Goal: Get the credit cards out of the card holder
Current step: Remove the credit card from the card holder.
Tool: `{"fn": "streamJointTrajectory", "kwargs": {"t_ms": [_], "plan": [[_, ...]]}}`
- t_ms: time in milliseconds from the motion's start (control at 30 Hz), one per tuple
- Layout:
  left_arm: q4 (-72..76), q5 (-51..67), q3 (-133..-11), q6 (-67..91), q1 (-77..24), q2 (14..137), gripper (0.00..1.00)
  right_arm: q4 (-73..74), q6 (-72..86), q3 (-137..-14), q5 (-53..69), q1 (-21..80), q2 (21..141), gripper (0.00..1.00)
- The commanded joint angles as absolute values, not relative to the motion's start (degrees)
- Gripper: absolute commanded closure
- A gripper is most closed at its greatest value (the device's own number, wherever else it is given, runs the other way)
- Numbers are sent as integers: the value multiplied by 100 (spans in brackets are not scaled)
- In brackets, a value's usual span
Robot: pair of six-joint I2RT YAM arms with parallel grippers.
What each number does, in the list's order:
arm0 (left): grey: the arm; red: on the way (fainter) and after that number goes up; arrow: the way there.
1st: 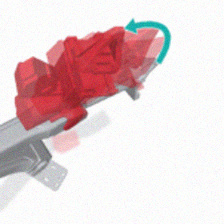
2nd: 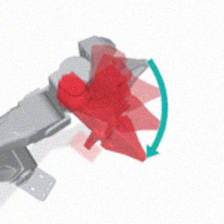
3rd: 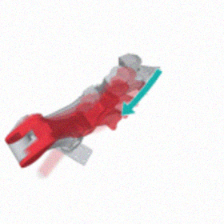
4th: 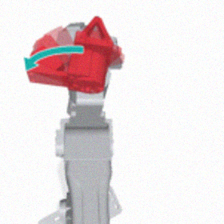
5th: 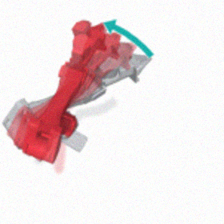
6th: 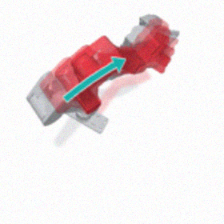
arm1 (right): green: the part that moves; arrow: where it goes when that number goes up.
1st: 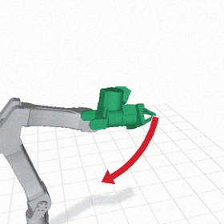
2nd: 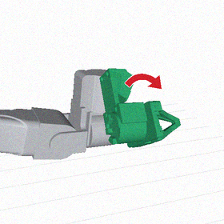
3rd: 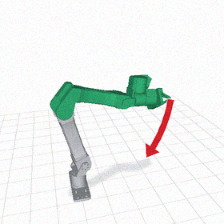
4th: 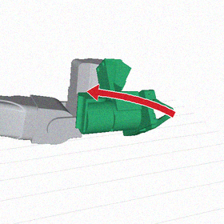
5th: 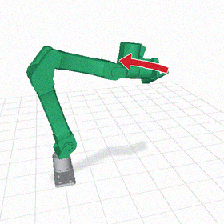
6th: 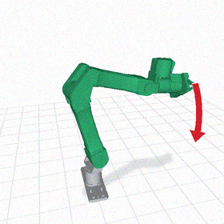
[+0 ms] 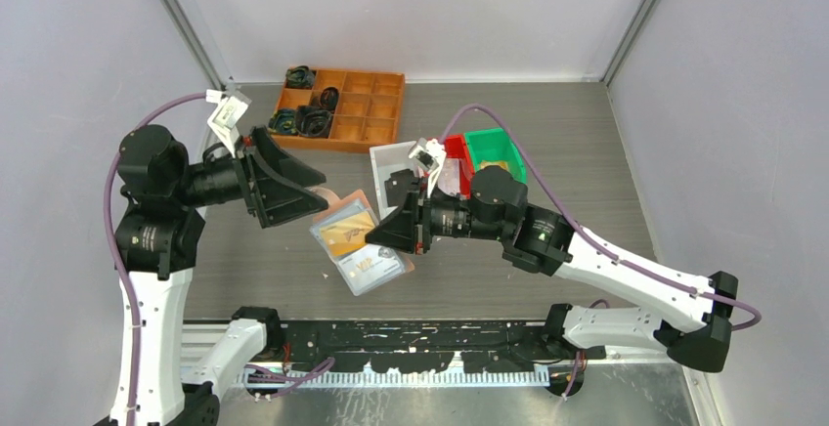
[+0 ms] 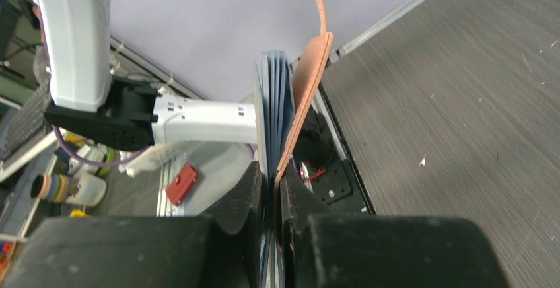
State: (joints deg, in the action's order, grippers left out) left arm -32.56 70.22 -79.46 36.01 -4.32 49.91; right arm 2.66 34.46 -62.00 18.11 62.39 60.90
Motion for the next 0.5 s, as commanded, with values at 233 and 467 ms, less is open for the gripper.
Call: {"fn": "streamJointTrajectory", "kwargs": {"t_ms": [233, 467], "plan": [[-7416, 6783, -8158, -1290, -439, 4854, 0, 1315, 2597, -7862, 3254, 6231, 6906, 99], [-7932, 6913, -8065, -1841, -557, 4786, 0, 1919, 2311, -8476, 3622, 6227, 7442, 99]]}}
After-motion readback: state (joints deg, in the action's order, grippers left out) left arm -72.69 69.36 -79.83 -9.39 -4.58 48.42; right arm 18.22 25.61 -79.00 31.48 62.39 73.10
